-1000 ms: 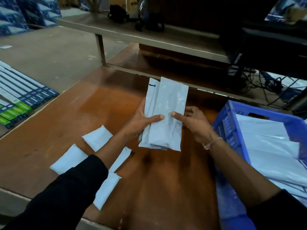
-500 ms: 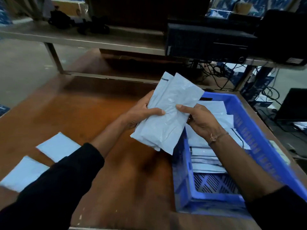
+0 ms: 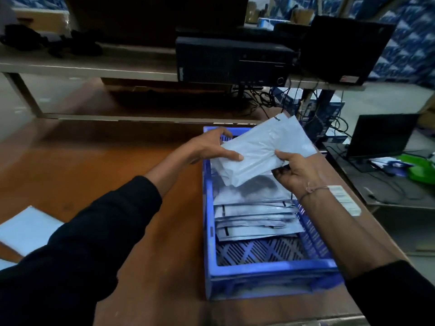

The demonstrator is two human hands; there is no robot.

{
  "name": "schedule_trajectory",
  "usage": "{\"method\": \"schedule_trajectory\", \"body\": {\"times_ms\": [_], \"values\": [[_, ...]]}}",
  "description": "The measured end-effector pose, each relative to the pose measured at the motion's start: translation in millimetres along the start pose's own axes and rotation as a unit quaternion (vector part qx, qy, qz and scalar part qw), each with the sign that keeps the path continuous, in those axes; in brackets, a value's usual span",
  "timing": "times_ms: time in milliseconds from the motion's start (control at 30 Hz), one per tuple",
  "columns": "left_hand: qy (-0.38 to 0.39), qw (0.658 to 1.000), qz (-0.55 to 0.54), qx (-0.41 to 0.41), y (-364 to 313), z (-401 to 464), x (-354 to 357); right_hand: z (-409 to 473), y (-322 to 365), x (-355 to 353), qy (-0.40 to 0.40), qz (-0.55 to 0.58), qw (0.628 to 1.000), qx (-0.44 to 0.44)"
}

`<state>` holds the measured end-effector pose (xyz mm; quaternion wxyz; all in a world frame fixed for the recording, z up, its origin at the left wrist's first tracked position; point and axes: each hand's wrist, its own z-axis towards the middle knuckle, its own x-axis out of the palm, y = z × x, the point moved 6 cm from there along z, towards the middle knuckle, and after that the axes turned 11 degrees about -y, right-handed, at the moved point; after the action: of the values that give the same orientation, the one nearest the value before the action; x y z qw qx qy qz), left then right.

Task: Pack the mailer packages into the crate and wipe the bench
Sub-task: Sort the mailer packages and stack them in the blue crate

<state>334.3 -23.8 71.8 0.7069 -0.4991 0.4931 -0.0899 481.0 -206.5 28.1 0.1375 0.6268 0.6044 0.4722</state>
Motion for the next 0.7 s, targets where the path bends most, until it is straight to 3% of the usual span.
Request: {"method": "schedule_trajectory", "body": {"times_ms": [300, 500, 600, 700], "values": [[-0.194, 0.980, 0.021, -0.030, 27, 61, 0, 50, -17, 0, -0.029, -0.162, 0.986, 0.036], [-0.223, 0.961, 0.162, 0.031, 32, 85, 12, 68, -20, 21, -0.013, -0.162, 0.986, 0.032], [-0.246, 0.915, 0.310, 0.077, 24, 86, 20, 70, -10, 17, -0.016, -0.206, 0.978, -0.025], [-0.246, 0.899, 0.346, 0.112, 13, 81, 24, 61, 3, 8, -0.043, -0.304, 0.940, -0.151]]}}
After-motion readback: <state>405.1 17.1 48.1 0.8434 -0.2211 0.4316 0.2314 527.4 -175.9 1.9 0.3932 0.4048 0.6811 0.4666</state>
